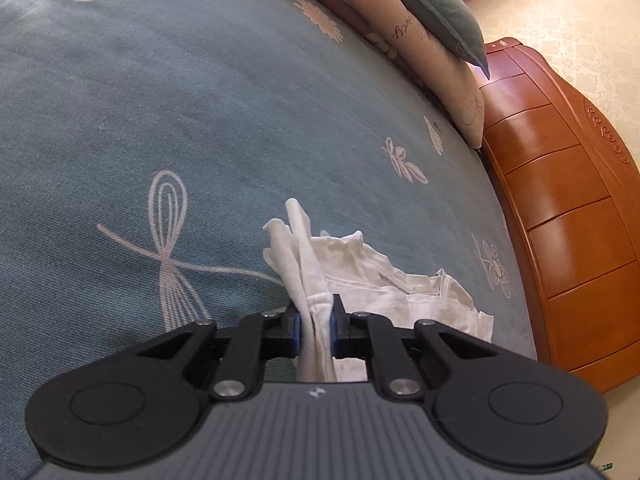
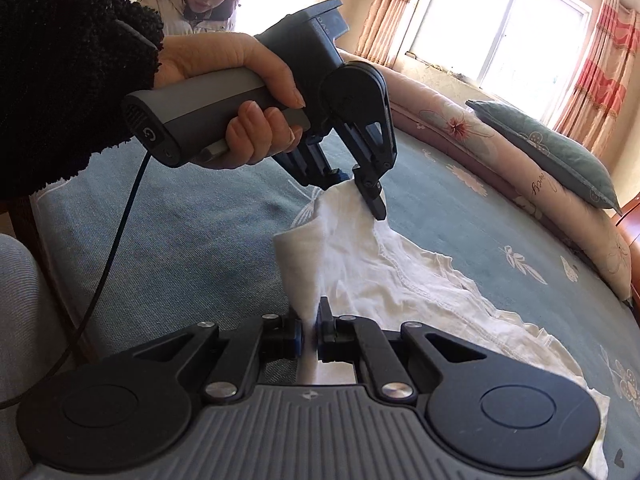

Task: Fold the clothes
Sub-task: 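Lift the shirt edge with the left gripper and fold it over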

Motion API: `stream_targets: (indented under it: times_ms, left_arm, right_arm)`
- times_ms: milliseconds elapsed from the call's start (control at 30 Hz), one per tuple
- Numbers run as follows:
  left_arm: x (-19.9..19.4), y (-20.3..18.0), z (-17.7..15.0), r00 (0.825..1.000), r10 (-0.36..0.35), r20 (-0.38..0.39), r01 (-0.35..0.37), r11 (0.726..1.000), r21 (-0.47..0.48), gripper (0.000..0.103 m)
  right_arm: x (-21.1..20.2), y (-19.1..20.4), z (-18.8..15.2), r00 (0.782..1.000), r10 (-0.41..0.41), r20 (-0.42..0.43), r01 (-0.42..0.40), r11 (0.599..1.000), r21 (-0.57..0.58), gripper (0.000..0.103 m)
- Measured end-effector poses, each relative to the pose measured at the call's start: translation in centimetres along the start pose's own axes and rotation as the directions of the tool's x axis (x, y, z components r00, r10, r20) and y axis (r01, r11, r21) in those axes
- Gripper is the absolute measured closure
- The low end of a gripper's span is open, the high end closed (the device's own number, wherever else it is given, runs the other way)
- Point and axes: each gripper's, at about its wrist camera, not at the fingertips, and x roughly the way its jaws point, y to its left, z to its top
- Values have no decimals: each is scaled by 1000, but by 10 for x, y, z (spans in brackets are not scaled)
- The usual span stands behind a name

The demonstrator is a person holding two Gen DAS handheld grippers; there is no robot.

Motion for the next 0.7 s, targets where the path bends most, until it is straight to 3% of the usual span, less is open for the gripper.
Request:
stream_targets:
  times_ms: [333,700]
  left_arm:
    - [-7,-76,0,999,28,29,-31,994,103,92]
    - [18,-172,-14,997,64,45,-73,973,217,92]
  right_arm:
    - [-28,-34,-5,996,-15,91,3,991,133,96]
    - [-69,-94,-29,984,-97,152,48,952,302,96]
